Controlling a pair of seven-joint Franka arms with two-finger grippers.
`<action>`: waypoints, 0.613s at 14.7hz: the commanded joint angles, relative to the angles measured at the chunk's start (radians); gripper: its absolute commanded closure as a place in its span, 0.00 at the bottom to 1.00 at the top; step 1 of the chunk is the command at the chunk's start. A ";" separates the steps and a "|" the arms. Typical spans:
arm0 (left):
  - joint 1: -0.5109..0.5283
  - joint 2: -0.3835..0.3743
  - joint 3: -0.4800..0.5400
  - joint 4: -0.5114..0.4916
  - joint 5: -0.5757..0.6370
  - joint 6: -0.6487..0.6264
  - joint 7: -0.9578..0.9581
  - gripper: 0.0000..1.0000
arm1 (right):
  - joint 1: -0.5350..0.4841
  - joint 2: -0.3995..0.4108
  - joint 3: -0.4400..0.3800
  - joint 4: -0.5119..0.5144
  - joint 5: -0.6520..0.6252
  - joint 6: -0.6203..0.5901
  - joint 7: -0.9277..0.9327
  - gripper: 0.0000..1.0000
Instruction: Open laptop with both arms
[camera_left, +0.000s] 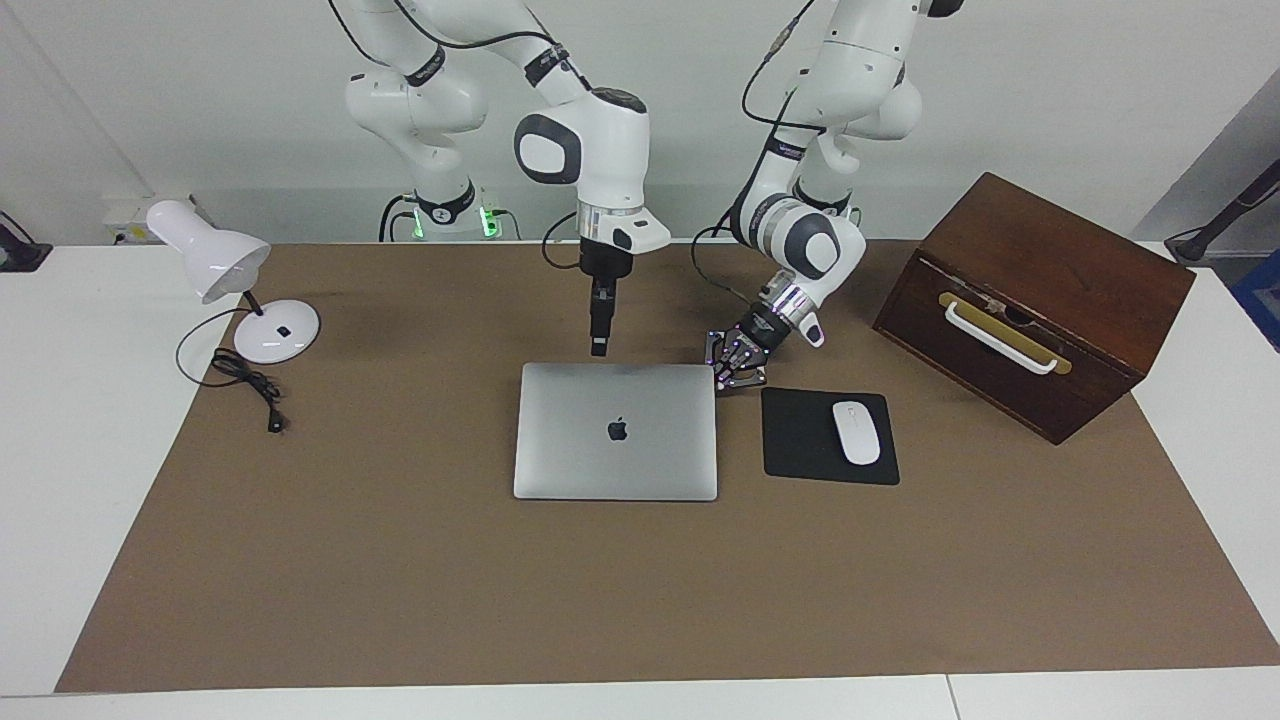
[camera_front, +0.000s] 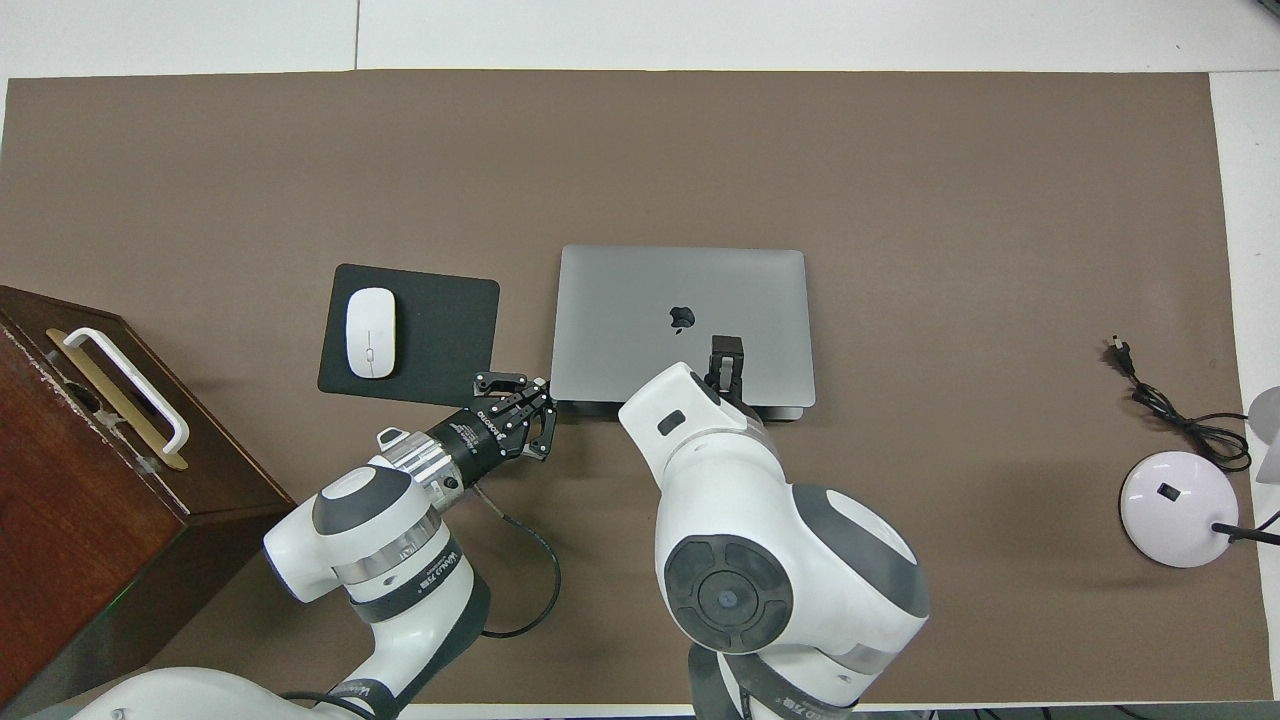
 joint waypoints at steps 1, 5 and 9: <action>-0.020 0.038 0.013 0.036 -0.030 0.007 0.031 1.00 | -0.008 0.015 0.039 -0.029 -0.073 0.028 0.065 0.09; -0.031 0.066 0.015 0.046 -0.050 0.006 0.068 1.00 | 0.004 0.052 0.045 -0.069 -0.162 0.067 0.140 0.10; -0.031 0.073 0.015 0.044 -0.050 0.001 0.074 1.00 | 0.003 0.058 0.047 -0.097 -0.216 0.087 0.173 0.10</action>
